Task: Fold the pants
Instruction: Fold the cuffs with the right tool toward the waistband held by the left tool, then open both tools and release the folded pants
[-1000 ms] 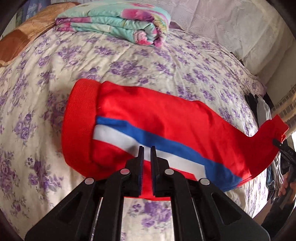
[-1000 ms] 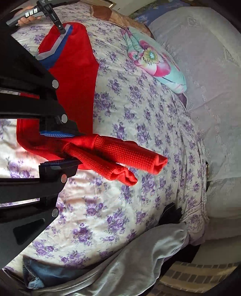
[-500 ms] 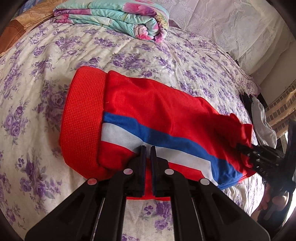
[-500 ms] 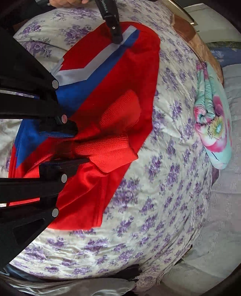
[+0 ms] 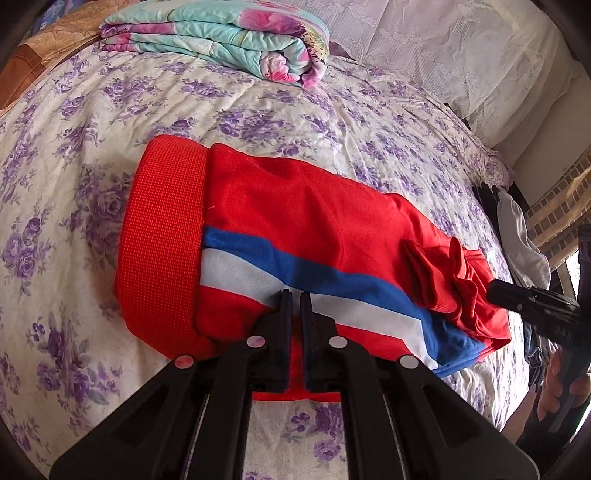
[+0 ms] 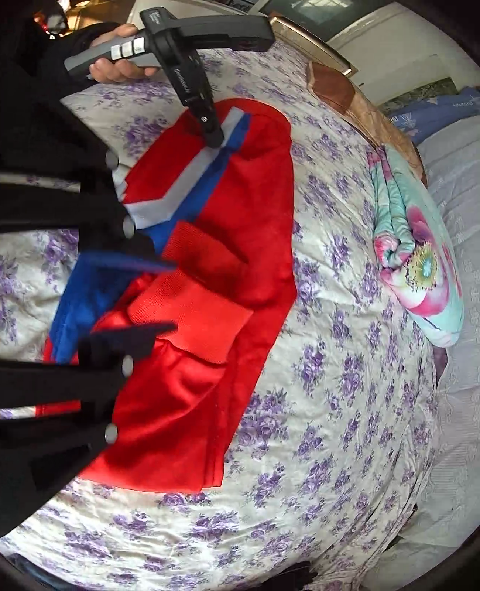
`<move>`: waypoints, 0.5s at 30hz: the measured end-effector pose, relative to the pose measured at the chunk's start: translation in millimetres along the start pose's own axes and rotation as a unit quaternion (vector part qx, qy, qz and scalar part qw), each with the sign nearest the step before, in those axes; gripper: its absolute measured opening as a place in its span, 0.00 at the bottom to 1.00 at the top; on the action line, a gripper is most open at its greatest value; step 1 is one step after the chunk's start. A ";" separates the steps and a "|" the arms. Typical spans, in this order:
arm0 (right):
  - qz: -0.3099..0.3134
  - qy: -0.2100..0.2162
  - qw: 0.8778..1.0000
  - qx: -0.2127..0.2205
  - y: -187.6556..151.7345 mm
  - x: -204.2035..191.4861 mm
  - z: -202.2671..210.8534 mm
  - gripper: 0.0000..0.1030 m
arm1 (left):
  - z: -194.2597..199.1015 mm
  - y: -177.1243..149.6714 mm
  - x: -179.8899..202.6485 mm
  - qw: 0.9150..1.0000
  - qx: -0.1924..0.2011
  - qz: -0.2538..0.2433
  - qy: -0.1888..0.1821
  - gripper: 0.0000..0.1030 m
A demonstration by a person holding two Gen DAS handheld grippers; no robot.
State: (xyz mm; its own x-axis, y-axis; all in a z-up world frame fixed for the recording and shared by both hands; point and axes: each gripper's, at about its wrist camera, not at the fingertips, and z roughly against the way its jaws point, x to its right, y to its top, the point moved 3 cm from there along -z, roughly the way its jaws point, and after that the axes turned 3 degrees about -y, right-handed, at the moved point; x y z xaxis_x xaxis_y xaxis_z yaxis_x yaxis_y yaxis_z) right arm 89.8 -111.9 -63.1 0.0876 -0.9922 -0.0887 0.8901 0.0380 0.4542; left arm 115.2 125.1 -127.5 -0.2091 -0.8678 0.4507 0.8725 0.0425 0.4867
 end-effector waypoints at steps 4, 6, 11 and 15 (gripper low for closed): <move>-0.015 0.006 0.999 -0.035 2.7 7.5 -45.3 0.13 | 0.0 -0.2 0.2 1.000 0.000 -0.001 0.000 0.04; -0.009 0.002 1.000 -0.028 -0.8 6.5 -56.5 0.14 | 0.0 -0.3 0.5 1.000 0.000 -0.001 0.001 0.04; -0.008 0.003 0.999 -0.032 3.1 2.5 -43.8 0.15 | 3.1 -1.1 0.4 1.000 0.001 0.000 0.001 0.04; -0.037 0.020 0.999 -0.009 15.9 8.3 -38.7 0.14 | 26.4 -6.2 -1.4 1.000 0.010 0.002 0.010 0.06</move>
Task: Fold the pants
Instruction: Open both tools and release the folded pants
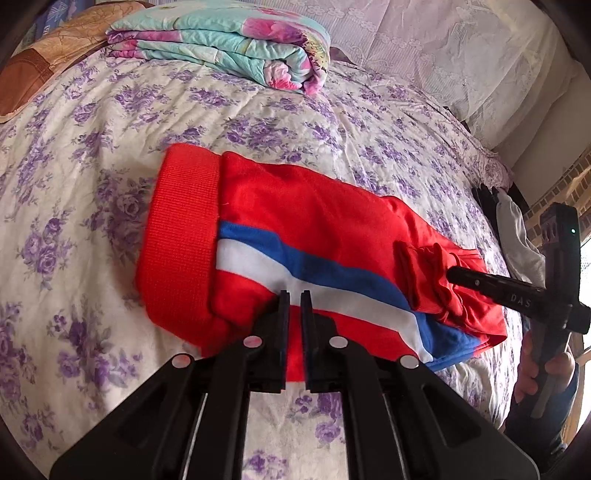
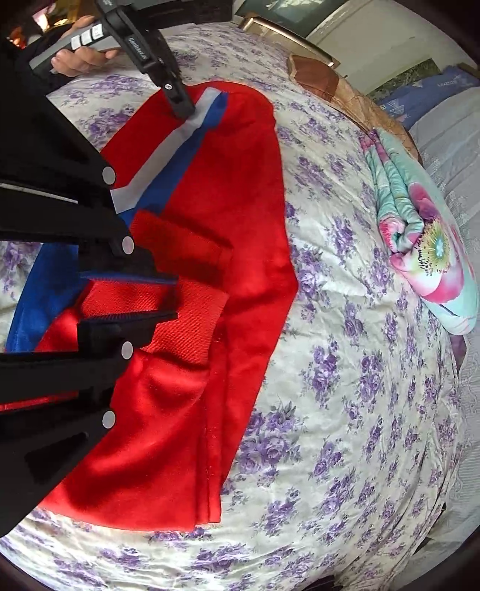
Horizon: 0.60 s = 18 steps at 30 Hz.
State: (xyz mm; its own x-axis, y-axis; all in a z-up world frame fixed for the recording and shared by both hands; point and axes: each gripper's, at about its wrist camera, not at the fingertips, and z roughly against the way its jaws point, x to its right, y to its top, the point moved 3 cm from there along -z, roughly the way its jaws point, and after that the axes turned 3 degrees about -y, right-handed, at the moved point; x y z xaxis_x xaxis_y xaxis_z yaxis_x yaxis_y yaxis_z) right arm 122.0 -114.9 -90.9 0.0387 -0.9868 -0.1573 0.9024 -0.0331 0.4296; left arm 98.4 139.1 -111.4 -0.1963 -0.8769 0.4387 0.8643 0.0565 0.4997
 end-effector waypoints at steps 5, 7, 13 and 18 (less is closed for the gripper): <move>-0.015 0.002 1.000 0.001 4.9 4.7 -25.2 0.14 | 54.8 -13.4 -15.7 0.999 0.040 0.031 0.014 0.56; -0.010 0.005 1.000 0.006 3.9 2.0 -18.0 0.16 | 73.0 -20.4 -22.9 0.997 0.057 0.044 0.033 0.69; 0.000 0.045 0.997 0.062 -16.7 3.4 49.3 0.16 | 80.0 -33.3 -31.4 0.994 0.044 0.103 -0.012 0.74; 0.003 0.045 0.995 0.091 -57.6 20.5 93.0 0.16 | 37.6 -39.4 -22.8 0.991 -0.008 0.133 -0.025 0.74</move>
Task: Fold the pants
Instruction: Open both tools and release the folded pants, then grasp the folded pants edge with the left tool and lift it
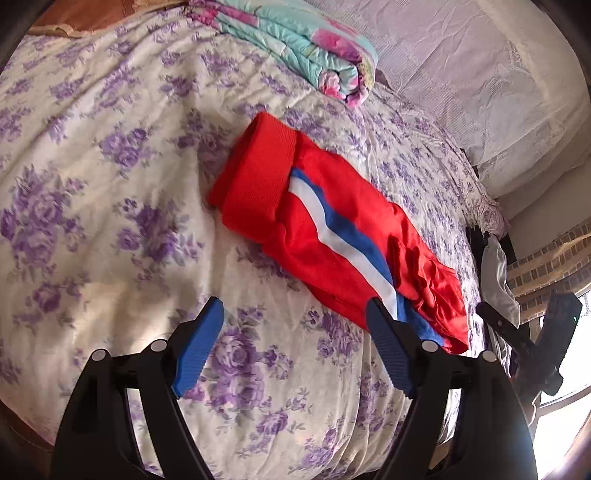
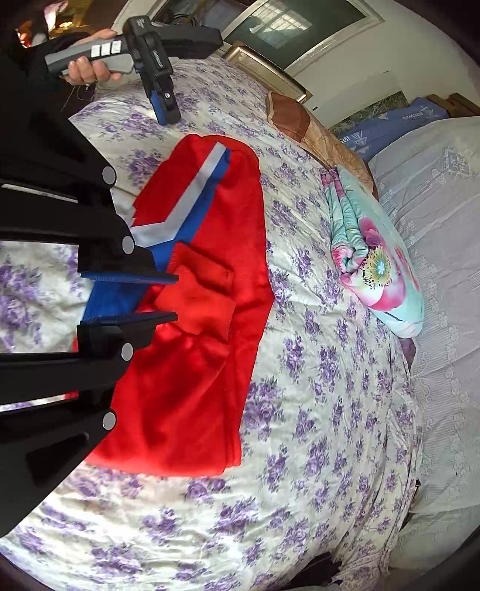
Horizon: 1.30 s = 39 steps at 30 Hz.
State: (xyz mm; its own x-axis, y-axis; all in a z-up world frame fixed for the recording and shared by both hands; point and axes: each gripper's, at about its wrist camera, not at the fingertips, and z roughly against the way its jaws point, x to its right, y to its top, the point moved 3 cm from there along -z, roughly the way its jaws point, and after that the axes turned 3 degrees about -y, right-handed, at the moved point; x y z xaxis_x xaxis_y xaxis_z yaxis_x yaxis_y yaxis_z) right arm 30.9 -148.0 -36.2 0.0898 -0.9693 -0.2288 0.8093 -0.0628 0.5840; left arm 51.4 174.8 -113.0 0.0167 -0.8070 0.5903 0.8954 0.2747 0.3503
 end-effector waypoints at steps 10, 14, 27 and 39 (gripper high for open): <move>-0.039 -0.023 0.999 -0.011 -59.7 36.0 24.7 0.16 | -68.7 63.0 13.0 0.999 -0.005 0.035 0.032 0.85; -0.044 -0.026 0.998 -0.029 -60.5 39.2 14.6 0.16 | -48.3 63.6 27.8 1.000 0.016 -0.007 0.009 0.18; 0.024 0.065 0.992 -0.101 32.5 -61.6 -91.7 0.25 | -15.2 50.6 45.7 0.996 0.051 -0.072 0.022 0.18; 0.028 0.067 0.987 -0.143 39.1 -84.3 -138.0 0.17 | -17.5 50.3 33.2 0.997 0.042 -0.065 0.010 0.17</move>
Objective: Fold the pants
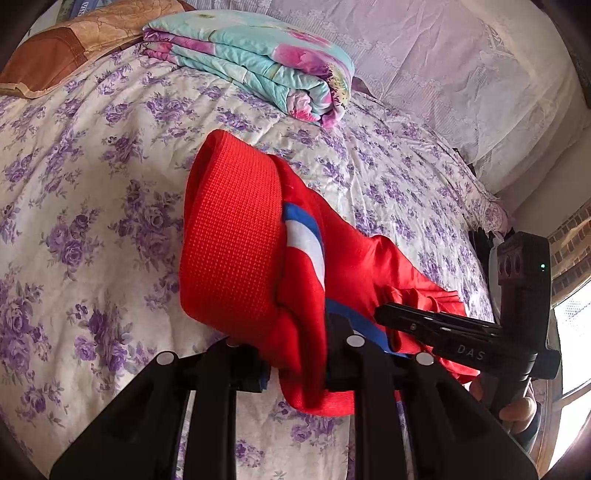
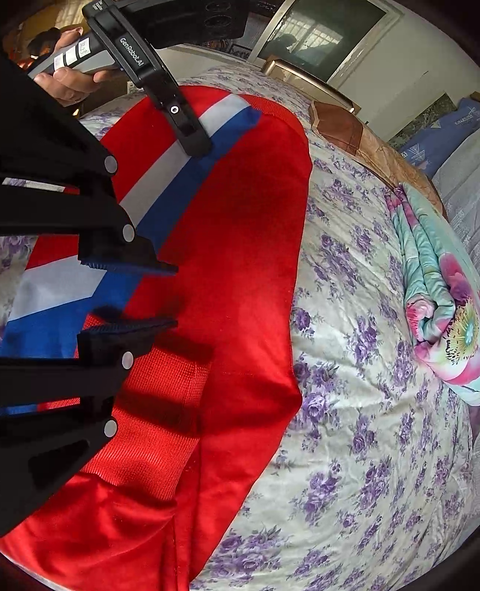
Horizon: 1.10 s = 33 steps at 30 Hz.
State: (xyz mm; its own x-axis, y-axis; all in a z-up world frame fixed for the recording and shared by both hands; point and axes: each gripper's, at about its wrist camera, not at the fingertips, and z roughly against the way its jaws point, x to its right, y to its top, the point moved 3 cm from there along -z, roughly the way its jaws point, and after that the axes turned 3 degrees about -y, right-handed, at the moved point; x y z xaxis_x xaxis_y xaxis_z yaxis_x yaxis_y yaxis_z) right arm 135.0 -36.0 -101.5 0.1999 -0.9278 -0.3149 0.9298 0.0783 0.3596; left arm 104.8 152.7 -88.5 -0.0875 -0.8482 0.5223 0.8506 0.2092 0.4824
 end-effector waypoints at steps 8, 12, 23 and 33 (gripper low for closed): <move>-0.011 0.016 1.000 0.011 -7.0 10.5 17.8 0.17 | -0.4 2.1 8.6 1.000 -0.004 -0.011 0.026 0.17; -0.031 -0.020 0.992 0.119 -27.7 53.9 109.6 0.17 | 9.7 2.6 34.1 0.997 0.006 -0.053 0.059 0.17; -0.199 -0.075 0.955 0.205 -184.9 206.9 191.6 0.19 | -13.4 -22.6 183.7 0.969 -0.003 -0.216 0.123 0.17; -0.227 -0.071 0.943 0.233 -233.3 230.3 199.7 0.19 | -136.4 -112.4 281.3 0.927 -0.137 -0.329 0.118 0.18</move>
State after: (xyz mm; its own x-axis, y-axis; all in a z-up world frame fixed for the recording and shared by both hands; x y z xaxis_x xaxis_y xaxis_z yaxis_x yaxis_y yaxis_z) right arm -97.6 -340.8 -82.6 -0.2609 -0.8691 -0.4203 0.6653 -0.4773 0.5740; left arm 55.2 -175.8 -91.7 -0.5452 -0.8383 -0.0049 0.7565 -0.4945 0.4281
